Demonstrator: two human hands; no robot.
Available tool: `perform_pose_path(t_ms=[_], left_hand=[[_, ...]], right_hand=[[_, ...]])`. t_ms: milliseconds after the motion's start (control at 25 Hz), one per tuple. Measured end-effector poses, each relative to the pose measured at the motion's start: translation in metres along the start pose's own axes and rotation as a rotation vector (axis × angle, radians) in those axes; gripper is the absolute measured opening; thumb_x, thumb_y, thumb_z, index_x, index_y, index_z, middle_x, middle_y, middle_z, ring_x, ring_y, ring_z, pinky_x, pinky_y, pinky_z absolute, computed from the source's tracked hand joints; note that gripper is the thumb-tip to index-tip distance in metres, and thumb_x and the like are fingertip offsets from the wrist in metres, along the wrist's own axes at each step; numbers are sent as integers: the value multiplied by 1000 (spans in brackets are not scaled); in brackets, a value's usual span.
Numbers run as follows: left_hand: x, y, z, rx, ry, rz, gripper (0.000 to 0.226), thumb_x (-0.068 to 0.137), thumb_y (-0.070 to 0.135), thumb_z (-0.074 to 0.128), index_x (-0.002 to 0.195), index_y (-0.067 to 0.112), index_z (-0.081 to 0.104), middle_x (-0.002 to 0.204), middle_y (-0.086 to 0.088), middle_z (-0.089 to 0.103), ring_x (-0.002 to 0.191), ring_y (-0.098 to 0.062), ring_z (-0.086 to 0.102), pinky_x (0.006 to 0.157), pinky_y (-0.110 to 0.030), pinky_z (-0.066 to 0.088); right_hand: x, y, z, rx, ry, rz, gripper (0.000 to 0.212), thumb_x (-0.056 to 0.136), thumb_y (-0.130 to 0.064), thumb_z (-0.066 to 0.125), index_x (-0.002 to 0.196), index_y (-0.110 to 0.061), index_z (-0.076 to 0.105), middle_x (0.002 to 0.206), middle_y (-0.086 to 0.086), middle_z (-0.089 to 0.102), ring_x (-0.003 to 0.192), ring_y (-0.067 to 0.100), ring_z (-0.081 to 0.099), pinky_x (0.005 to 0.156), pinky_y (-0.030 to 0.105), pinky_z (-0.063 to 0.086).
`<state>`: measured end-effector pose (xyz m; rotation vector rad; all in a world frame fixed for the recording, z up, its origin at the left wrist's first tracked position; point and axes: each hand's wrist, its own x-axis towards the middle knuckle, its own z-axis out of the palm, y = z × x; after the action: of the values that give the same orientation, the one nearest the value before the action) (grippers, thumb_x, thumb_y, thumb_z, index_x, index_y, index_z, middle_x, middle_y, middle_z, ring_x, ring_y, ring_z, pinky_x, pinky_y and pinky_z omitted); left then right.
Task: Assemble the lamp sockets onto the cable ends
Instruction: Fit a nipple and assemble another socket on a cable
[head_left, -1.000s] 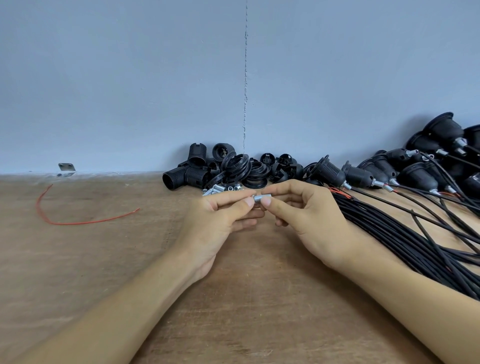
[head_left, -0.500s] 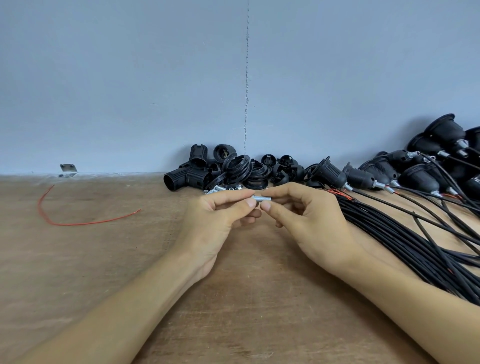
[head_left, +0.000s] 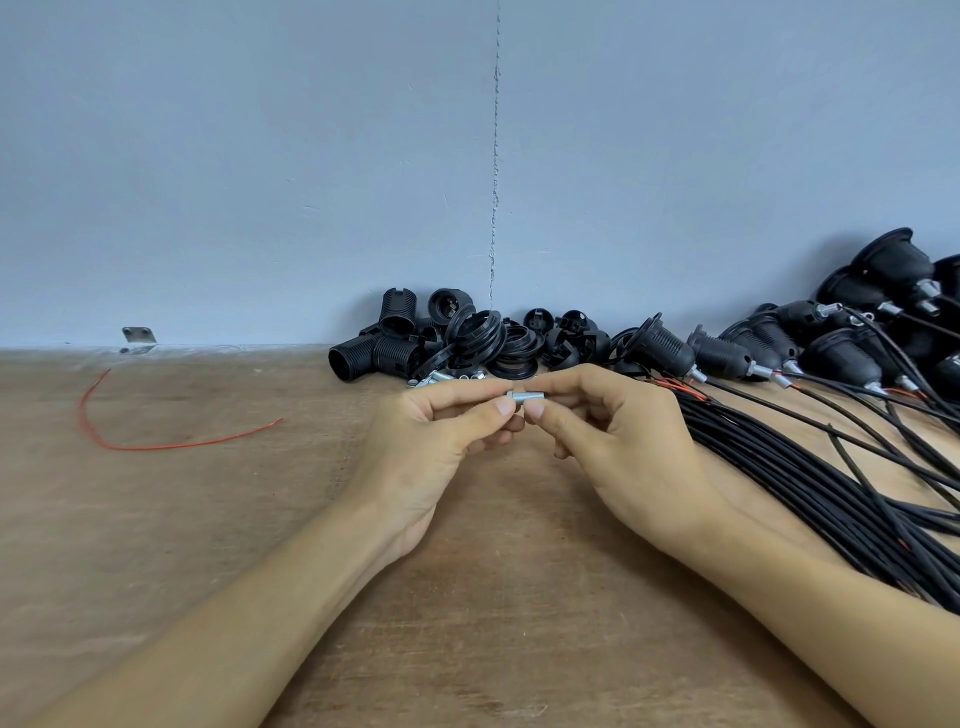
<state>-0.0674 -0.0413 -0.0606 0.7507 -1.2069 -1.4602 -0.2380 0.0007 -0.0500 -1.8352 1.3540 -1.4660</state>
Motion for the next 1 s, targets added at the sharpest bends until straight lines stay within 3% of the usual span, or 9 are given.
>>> perform_pose_path(t_ms=[320,520,760,880,1000], left_hand=[[-4,5,3,19,-8,-62,26,67,30,80,86,13,84,86,-12,78,74,-17,74,67,-21,57],[-4,7,4,-19,-24,-191,22,73,34,78,80,14,83,82,-10,76,62,-12,67,58,-21,55],[-3,8,3,-51,-34,-232,20,73,31,78,80,13,83,81,-8,75,57,-10,62,56,-20,54],[-3,7,1,-48,-61,-179,20,73,22,78,88,10,83,88,-10,76,63,-10,65,60,-20,55],[-3,6,0,-13,-87,-107,25,69,18,80,92,10,83,91,-11,77,70,-10,67,67,-19,56]], right_hand=[[-3,-4,3,-86,45,-89,17,91,-15,72,98,-31,73,79,-17,71,69,11,65,61,24,52],[-3,-5,4,-103,55,-109,19,90,-15,73,99,-32,73,77,-20,69,68,10,64,62,31,53],[-3,-4,3,-106,46,-102,11,90,-26,72,101,-27,75,79,-21,70,68,3,63,61,15,47],[-3,-4,2,-93,40,-86,5,92,-30,69,91,-28,74,73,-17,69,62,0,61,60,11,43],[-1,-3,1,-144,27,-48,17,93,-41,62,78,-34,66,66,-11,66,57,1,56,58,11,42]])
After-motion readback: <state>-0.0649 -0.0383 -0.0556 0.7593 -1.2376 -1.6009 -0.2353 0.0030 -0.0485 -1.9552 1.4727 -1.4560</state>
